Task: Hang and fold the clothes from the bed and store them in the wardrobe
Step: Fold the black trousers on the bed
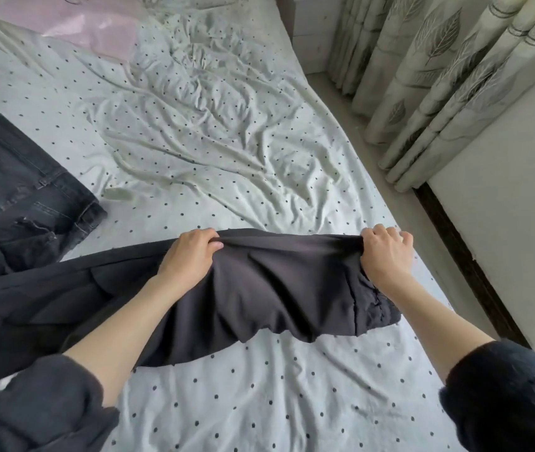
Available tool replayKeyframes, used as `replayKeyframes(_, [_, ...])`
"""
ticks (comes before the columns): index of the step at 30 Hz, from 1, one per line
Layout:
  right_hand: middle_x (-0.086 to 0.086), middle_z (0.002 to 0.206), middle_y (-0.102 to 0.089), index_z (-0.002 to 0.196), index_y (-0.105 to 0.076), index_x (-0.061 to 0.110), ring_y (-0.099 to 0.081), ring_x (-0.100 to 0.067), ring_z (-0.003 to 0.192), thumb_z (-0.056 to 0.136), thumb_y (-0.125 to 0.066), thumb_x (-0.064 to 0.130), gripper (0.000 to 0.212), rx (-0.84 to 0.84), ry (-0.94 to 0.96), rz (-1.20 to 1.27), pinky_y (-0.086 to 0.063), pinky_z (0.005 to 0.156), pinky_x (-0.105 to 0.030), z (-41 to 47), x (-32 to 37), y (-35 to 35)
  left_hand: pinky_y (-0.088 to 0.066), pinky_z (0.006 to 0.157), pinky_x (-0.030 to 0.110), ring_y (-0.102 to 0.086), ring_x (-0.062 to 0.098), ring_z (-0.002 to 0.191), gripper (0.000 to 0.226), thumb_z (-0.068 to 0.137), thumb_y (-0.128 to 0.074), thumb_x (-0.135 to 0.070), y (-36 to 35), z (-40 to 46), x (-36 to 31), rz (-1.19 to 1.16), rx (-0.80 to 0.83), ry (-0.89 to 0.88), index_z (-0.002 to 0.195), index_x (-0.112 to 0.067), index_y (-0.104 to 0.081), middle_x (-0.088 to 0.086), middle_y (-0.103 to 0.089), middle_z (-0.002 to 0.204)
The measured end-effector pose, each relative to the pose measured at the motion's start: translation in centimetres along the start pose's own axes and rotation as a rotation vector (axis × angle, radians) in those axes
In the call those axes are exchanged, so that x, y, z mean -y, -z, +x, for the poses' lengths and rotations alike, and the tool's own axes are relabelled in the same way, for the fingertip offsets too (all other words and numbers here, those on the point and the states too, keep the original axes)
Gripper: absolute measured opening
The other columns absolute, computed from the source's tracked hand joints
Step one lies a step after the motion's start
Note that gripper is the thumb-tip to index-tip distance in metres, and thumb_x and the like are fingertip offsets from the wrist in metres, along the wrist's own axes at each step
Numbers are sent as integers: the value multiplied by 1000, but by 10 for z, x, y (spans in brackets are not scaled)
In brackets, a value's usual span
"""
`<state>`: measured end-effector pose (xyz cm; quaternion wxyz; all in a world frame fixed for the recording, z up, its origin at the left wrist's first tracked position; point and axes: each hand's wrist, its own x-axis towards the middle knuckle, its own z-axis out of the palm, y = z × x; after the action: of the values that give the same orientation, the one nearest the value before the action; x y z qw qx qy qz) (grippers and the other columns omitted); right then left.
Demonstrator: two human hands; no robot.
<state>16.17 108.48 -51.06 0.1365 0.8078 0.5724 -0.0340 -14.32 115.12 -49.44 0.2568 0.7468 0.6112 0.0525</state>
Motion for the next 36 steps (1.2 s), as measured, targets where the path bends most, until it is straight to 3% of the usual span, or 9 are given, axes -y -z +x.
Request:
replayKeyframes(4, [-6, 117, -54, 114, -56, 13, -45, -27, 113, 85, -46, 7, 31, 66, -59, 56, -25, 104, -42, 25, 16, -29, -34, 73, 29, -54, 30, 96, 22, 97, -49, -22, -31, 25, 19, 61, -17, 2, 104, -5, -59, 11, -60, 100])
replayKeyframes(8, [-7, 124, -55, 122, -50, 10, -44, -27, 121, 89, -40, 5, 35, 26, -94, 171, -15, 112, -41, 28, 22, -66, -40, 86, 38, -55, 33, 95, 19, 94, -55, -18, -50, 38, 31, 122, -45, -66, 105, -3, -58, 14, -60, 100])
replayKeyframes(12, [-4, 142, -43, 136, -40, 13, -31, -21, 136, 96, -36, 11, 41, 39, -108, 344, -2, 117, -44, 35, 25, -84, -43, 76, 47, -56, 36, 82, 18, 90, -60, -17, -68, 37, 35, 298, -101, -108, 102, -4, -60, 15, -58, 91])
replayKeyframes(15, [-6, 154, -26, 145, -30, 17, -15, -21, 144, 99, -36, 26, 48, 9, -149, 486, 6, 114, -50, 32, 33, -68, -33, 86, 44, -49, 32, 100, 27, 93, -53, -23, -73, 33, 24, 306, -88, 21, 117, -12, -56, 11, -54, 108])
replayKeyframes(17, [-8, 155, -24, 145, -34, 19, -14, -23, 145, 98, -38, 33, 49, -66, -54, 540, 5, 113, -55, 17, 45, -54, -25, 96, 45, -42, 29, 112, 38, 94, -49, -24, -75, 31, 11, 289, -87, 59, 131, -17, -48, 9, -48, 124])
replayKeyframes(22, [-10, 150, -34, 140, -45, 23, -29, -31, 140, 93, -36, 42, 52, -37, 283, 390, -8, 107, -65, -30, 75, -54, -9, 108, 62, -23, 33, 140, 53, 93, -49, -32, -86, 4, -30, 274, -105, 26, 143, -19, -37, 12, -27, 152])
replayKeyframes(26, [-2, 159, -3, 148, -13, 40, -1, -27, 146, 95, -26, 56, 58, 97, 303, 277, 10, 109, -62, -13, 61, -89, -11, 106, 67, -20, 33, 143, 59, 90, -28, -49, -100, -19, -24, 481, 58, -104, 143, -24, -39, 9, -23, 155])
replayKeyframes(33, [-2, 158, -17, 147, -22, 39, -14, -29, 145, 88, -14, 60, 63, 63, 338, 258, 1, 111, -60, 15, 52, -114, -6, 110, 65, -12, 29, 145, 57, 93, -16, -52, -93, 8, 41, 684, 101, -135, 146, -32, -17, 5, -17, 157])
replayKeyframes(36, [0, 158, -13, 147, -18, 40, -10, -27, 146, 87, -11, 61, 64, 61, 338, 256, 6, 111, -57, 16, 53, -114, 8, 110, 60, 5, 28, 146, 54, 95, -8, -51, -100, 8, 38, 690, 88, -97, 145, -33, 3, 3, 0, 159])
